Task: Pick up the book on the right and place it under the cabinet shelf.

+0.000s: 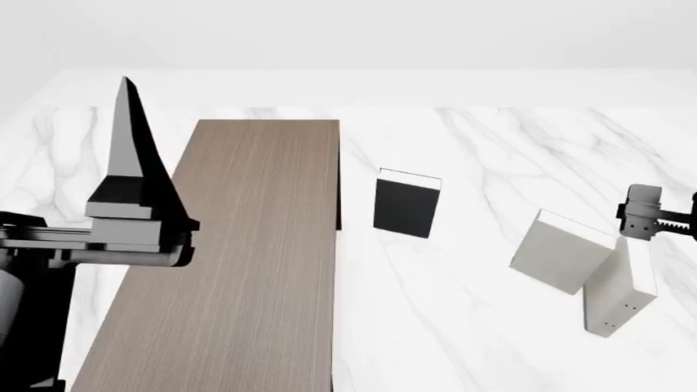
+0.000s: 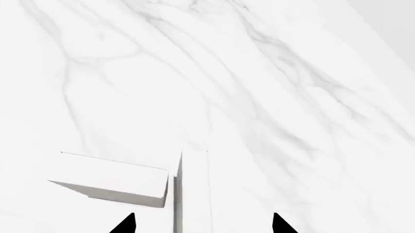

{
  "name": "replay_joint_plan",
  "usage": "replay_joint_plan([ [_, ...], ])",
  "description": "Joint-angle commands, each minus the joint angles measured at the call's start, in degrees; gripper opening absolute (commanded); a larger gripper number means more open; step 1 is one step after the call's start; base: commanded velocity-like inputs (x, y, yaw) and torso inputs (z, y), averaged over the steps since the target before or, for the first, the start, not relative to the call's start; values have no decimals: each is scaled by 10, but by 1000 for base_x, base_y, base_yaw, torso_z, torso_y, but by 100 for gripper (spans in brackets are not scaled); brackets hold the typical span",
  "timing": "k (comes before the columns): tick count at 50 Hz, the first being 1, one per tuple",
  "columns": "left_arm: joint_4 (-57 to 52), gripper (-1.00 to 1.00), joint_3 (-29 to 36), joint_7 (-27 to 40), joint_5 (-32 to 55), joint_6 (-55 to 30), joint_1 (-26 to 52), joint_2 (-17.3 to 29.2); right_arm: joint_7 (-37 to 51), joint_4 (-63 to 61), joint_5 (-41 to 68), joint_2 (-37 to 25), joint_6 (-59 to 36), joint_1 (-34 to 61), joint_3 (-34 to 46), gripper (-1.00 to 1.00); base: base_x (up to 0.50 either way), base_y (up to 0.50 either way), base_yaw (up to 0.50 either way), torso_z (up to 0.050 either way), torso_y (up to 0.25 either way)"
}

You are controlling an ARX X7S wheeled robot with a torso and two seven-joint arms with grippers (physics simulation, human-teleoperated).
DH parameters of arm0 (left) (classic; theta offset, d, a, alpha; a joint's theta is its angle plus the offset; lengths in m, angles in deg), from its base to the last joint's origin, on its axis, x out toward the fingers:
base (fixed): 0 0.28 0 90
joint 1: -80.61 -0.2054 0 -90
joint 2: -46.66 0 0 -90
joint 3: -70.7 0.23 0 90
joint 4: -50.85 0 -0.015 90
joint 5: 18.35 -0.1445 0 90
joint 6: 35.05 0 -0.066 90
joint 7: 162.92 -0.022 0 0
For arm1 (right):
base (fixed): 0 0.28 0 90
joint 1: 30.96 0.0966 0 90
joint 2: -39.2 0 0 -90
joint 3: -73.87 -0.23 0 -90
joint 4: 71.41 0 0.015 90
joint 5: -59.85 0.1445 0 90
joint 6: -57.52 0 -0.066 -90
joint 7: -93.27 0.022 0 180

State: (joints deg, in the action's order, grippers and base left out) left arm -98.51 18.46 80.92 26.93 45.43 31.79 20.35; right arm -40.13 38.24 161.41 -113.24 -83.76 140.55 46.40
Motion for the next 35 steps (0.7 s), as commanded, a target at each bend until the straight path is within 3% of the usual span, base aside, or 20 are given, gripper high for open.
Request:
replay_joint_plan([
  [1,4,100,28,7,-4,11,18,7,-60,71,-45,34,23,-21,18,100,0,0,0,0,0],
  [35,13,100,45,9,-10,13,25,6,-111,121,-67,68,64,-78,32,100,0,0,0,0,0],
])
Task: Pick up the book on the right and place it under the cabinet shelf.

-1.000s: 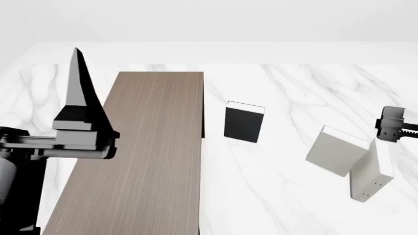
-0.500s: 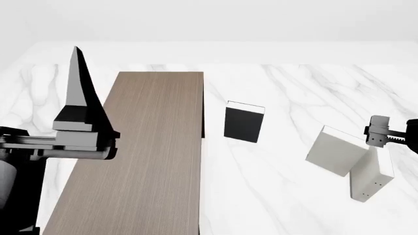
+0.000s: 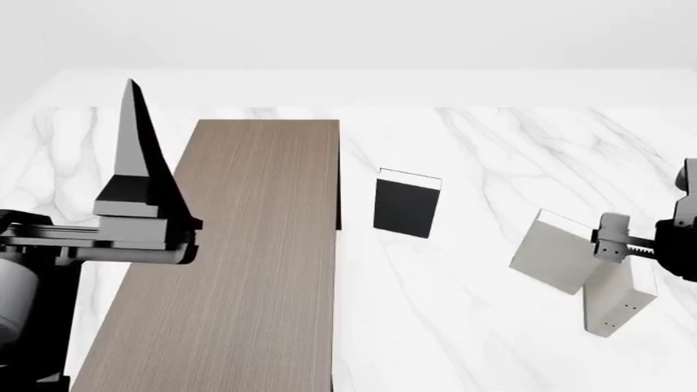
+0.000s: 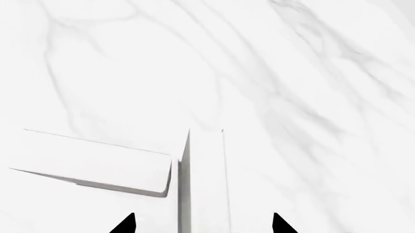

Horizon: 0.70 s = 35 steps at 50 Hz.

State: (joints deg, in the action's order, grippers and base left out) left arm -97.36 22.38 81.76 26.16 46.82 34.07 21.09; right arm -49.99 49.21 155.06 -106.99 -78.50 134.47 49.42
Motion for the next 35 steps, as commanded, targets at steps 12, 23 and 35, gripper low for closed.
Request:
replay_joint_plan([
  [12,4,100,11,2,-4,-7,8,-4,-36,46,-12,22,26,-32,7,100,0,0,0,0,0],
  [23,4,100,15,3,-2,-14,13,-7,-53,68,-17,33,37,-47,10,100,0,0,0,0,0],
  [35,9,100,21,2,-9,-15,13,-10,-79,103,-29,51,45,-52,16,100,0,0,0,0,0],
])
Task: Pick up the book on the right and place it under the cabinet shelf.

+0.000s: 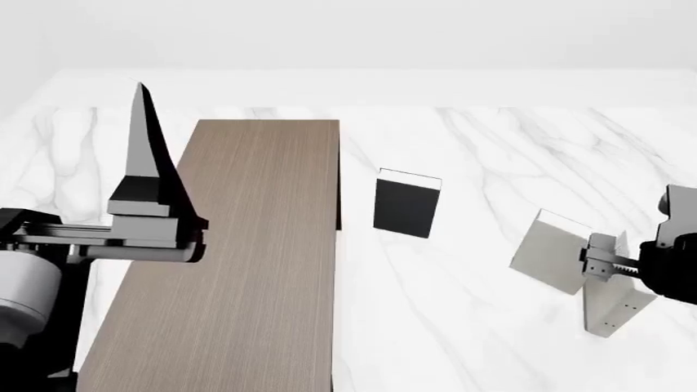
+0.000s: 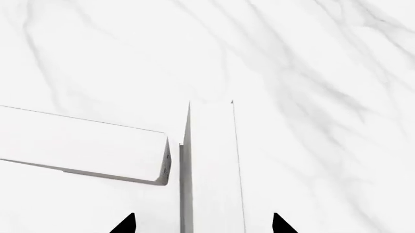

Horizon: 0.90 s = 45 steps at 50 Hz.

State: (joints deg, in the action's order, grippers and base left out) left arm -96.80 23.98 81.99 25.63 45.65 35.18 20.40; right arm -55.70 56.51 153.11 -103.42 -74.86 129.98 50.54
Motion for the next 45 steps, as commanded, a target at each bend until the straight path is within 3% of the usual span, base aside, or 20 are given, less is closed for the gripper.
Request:
replay_joint_plan([
  [1,3,100,5,0,-3,-5,3,-4,-24,34,-11,17,9,-8,5,100,0,0,0,0,0],
  [39,6,100,17,1,-13,8,-2,5,-58,102,-24,51,26,-36,14,100,0,0,0,0,0],
  [40,6,100,17,1,-13,8,-2,5,-56,101,-24,50,26,-36,14,-100,0,0,0,0,0],
  [45,5,100,18,2,-13,11,-3,8,-49,92,-24,47,21,-35,14,-100,0,0,0,0,0],
])
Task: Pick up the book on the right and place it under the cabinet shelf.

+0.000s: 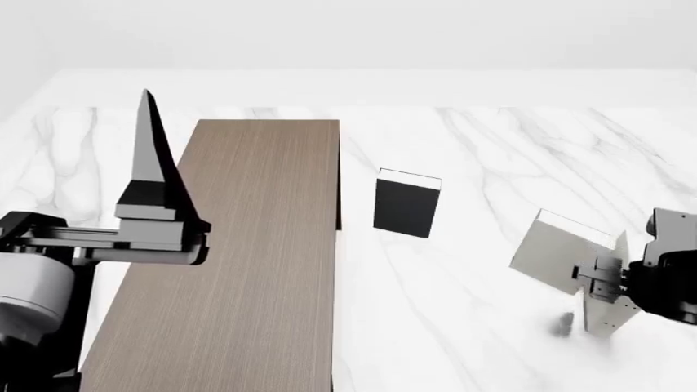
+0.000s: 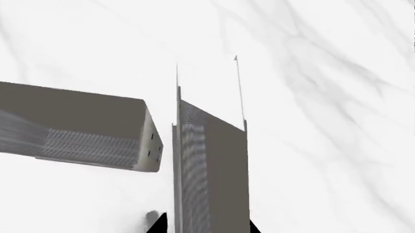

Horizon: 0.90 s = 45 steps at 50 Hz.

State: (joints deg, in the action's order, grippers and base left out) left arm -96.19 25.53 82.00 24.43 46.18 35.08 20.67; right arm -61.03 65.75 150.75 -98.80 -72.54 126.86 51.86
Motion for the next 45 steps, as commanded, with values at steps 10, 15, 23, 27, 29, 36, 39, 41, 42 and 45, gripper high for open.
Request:
replay_joint_plan([
  [10,-2,100,1,4,0,13,-3,11,18,-15,4,-8,-6,-2,-3,-100,0,0,0,0,0],
  [15,-2,100,-1,5,3,15,-2,13,25,-21,6,-12,-5,-3,-5,-100,0,0,0,0,0],
  [23,-1,100,-2,4,7,17,2,14,37,-30,10,-23,-4,-5,-9,-100,0,0,0,0,0],
  [27,-2,100,-2,5,8,18,3,16,42,-35,11,-27,-5,-6,-11,-100,0,0,0,0,0],
  [29,-1,100,-2,5,10,18,4,16,48,-39,10,-30,-6,-6,-10,-100,0,0,0,0,0],
  [36,0,100,0,5,8,20,4,16,84,-64,20,-54,-4,-9,-19,-100,0,0,0,0,0],
  [39,-1,100,1,5,8,21,4,17,99,-78,28,-67,-1,-12,-25,-100,0,0,0,0,0],
  [41,-1,100,1,6,7,21,4,17,107,-88,33,-76,1,-14,-29,-100,0,0,0,0,0],
  [42,-2,100,1,6,7,21,4,18,112,-95,37,-81,2,-15,-32,-100,0,0,0,0,0],
  [45,-2,100,1,8,7,22,4,19,129,-126,53,-104,12,-23,-45,-100,0,0,0,0,5],
])
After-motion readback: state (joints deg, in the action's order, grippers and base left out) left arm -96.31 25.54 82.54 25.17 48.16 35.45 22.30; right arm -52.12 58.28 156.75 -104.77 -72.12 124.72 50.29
